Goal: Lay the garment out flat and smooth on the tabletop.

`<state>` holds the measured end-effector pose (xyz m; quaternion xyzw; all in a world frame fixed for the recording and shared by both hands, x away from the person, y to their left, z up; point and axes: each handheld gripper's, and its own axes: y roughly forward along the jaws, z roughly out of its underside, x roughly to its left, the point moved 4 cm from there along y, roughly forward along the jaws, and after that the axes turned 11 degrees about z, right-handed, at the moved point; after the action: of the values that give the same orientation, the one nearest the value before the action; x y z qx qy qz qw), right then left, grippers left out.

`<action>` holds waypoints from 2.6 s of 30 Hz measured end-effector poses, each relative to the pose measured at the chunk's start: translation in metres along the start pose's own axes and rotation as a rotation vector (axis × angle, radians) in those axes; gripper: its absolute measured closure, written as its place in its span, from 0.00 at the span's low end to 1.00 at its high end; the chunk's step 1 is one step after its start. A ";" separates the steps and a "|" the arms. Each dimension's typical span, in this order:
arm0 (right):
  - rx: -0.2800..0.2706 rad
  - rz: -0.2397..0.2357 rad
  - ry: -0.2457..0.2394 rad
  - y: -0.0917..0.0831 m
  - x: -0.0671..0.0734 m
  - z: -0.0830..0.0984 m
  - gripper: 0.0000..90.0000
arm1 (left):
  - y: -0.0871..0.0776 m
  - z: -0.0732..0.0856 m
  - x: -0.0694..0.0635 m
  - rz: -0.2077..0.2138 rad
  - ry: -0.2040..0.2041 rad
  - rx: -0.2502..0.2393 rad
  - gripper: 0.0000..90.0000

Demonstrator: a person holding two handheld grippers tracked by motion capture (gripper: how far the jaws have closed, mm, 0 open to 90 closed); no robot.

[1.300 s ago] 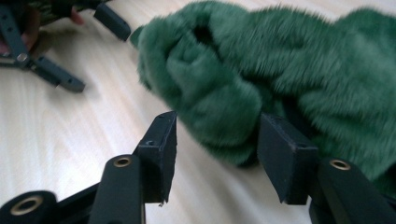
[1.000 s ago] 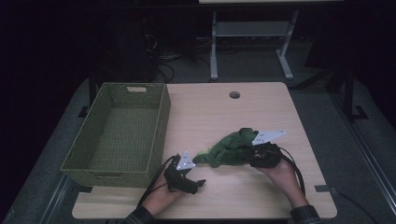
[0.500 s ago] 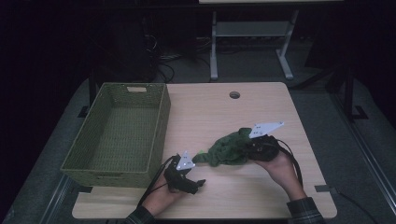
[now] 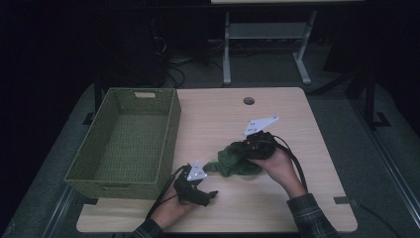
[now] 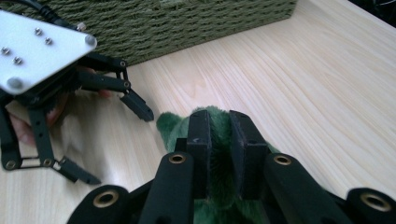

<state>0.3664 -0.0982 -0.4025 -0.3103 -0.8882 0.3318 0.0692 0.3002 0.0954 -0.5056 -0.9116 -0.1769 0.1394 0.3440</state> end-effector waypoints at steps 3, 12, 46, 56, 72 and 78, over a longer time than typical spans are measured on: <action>0.006 -0.006 -0.012 0.010 0.002 -0.007 0.88 | -0.001 0.000 0.001 -0.002 0.009 0.010 0.14; 0.023 -0.037 -0.034 0.045 0.007 -0.025 0.88 | -0.001 0.000 0.001 -0.006 0.013 0.012 0.14; -0.022 0.024 0.043 -0.001 -0.018 -0.014 0.71 | -0.001 0.000 0.001 -0.001 0.007 0.011 0.14; 0.009 0.094 0.093 -0.033 -0.038 0.031 0.71 | 0.000 0.000 0.000 -0.001 -0.001 -0.002 0.14; 0.075 0.136 0.187 -0.049 -0.055 0.086 0.70 | 0.000 0.000 0.000 0.000 0.000 0.002 0.14; 0.114 0.115 0.227 -0.030 -0.055 0.101 0.71 | 0.000 0.000 0.000 0.002 -0.001 0.007 0.14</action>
<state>0.3616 -0.2037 -0.4563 -0.3919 -0.8351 0.3480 0.1674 0.2998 0.0957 -0.5057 -0.9103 -0.1759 0.1409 0.3471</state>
